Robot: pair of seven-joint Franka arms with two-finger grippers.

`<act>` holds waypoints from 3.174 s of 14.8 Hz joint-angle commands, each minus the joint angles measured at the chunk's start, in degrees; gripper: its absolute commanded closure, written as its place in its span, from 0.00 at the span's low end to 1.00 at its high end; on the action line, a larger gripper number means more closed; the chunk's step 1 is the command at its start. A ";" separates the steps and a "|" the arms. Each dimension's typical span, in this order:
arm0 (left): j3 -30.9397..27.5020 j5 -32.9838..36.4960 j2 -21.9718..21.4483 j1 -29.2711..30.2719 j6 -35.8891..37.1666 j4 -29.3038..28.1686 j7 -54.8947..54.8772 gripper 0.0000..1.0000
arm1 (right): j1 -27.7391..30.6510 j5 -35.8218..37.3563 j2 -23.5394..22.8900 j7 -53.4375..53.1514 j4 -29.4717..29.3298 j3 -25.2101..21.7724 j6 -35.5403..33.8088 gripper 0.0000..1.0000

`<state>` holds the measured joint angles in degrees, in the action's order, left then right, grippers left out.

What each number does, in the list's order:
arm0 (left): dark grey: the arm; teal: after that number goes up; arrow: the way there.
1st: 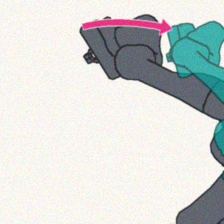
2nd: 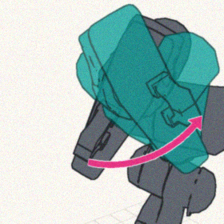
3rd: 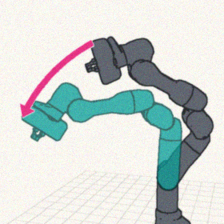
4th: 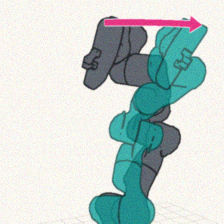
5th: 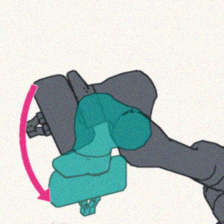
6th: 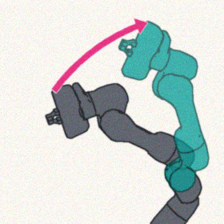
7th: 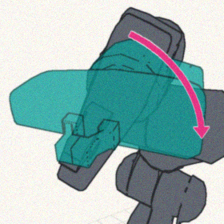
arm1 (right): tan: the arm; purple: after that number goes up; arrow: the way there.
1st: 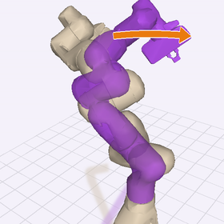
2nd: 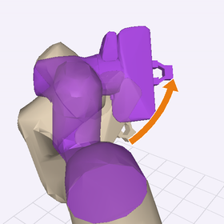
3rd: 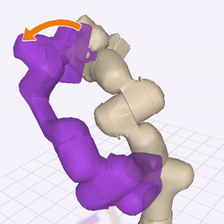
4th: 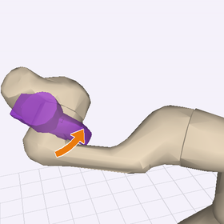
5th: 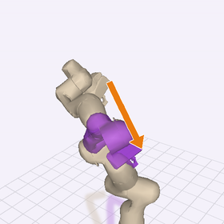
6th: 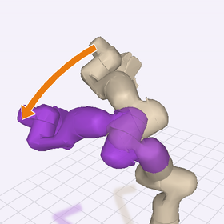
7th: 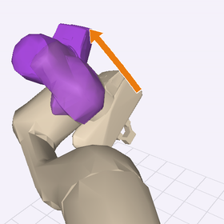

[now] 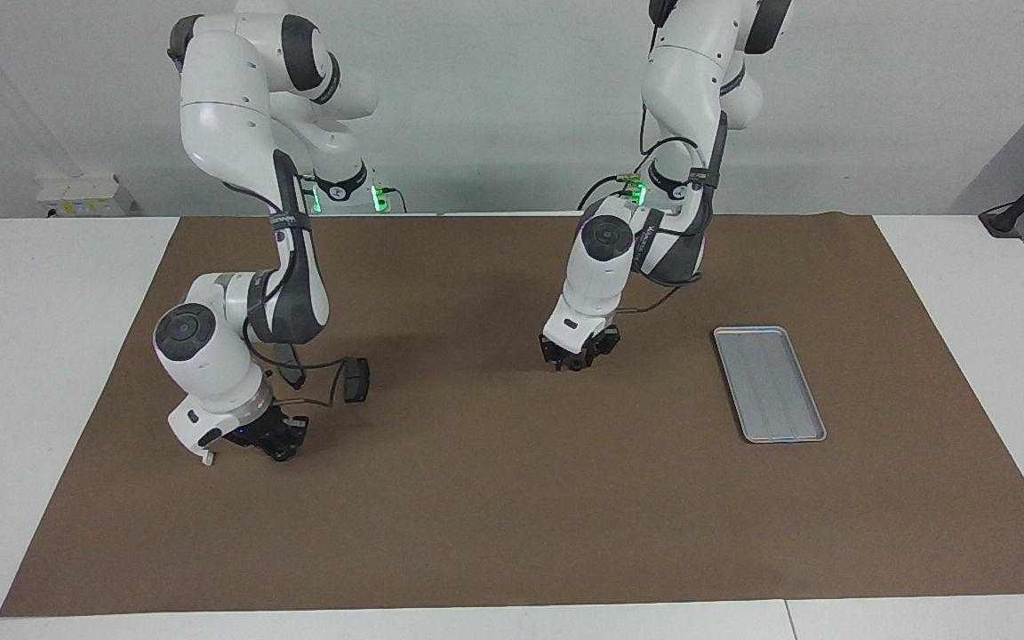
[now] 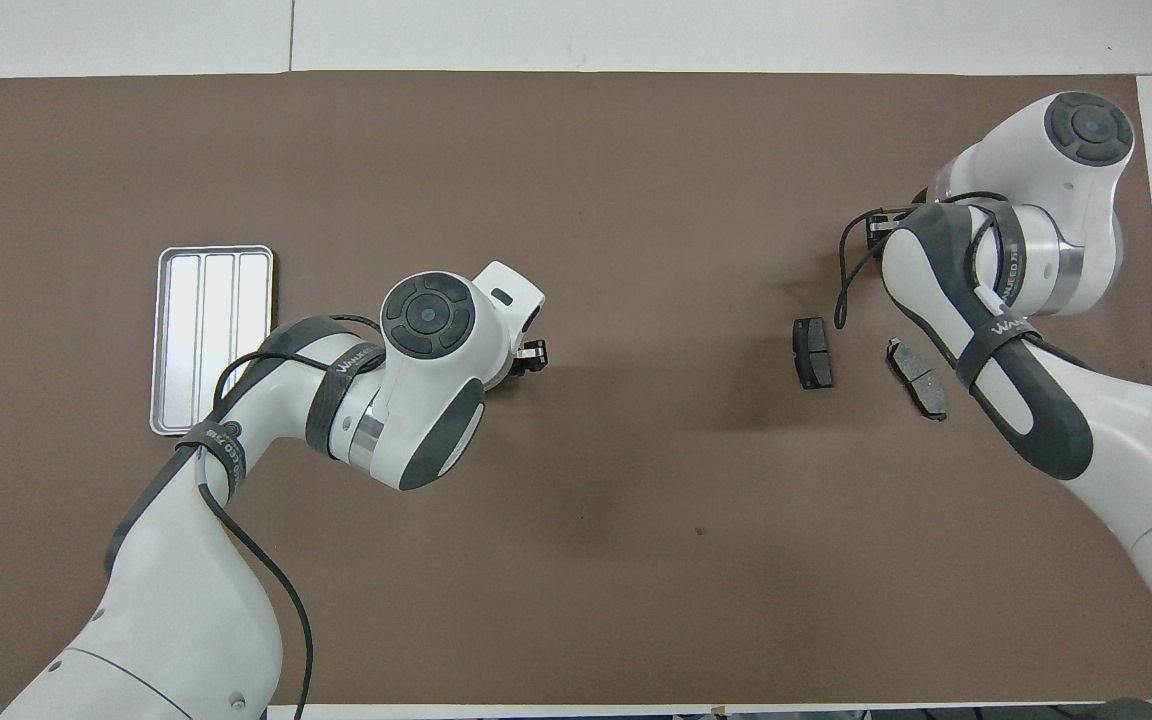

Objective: Pick bearing gear from pile to tray

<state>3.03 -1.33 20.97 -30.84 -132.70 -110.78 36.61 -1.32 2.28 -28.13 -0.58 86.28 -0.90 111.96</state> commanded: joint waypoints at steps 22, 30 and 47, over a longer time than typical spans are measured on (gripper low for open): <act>-1.27 -0.60 -12.27 20.36 15.98 -6.11 -30.16 0.86 | -11.13 -2.36 13.63 -27.22 0.99 2.92 -14.14 1.00; -1.36 -0.60 -12.54 29.77 10.81 -9.10 -43.37 0.86 | -29.59 -4.12 8.46 -63.46 0.73 2.84 -4.66 1.00; -1.45 -0.42 -11.83 33.91 3.06 -14.64 -47.07 0.84 | -37.70 -0.08 -7.38 -78.00 0.81 2.75 14.61 1.00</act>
<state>1.19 -1.34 10.25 2.56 -128.33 -123.83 -9.48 -39.31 1.39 -35.84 -77.12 87.11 1.63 126.27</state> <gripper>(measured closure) 0.762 0.648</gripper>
